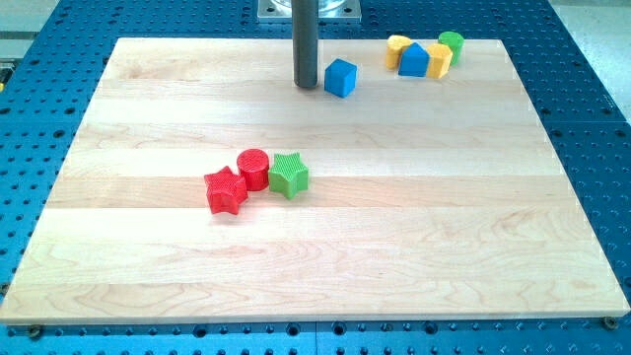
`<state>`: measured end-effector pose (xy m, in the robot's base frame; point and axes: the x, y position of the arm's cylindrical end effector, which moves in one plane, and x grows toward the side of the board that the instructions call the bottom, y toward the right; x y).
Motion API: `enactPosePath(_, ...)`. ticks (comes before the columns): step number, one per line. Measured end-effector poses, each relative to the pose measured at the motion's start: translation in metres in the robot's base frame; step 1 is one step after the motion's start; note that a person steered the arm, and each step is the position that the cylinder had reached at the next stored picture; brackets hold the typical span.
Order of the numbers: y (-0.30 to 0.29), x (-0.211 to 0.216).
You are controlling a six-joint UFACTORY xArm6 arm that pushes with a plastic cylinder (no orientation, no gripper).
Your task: Push the blue cube into the blue triangle
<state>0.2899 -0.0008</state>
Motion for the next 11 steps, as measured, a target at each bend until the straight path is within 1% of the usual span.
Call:
enactPosePath(2,0.091,0.002)
enactPosePath(3,0.086,0.027)
enactPosePath(4,0.126,0.035)
enactPosePath(5,0.160,0.025)
enactPosePath(6,0.163,0.031)
enactPosePath(7,0.140,0.040)
enactPosePath(8,0.136,0.015)
enactPosePath(9,0.125,0.054)
enactPosePath(10,0.111,0.182)
enactPosePath(11,0.025,0.252)
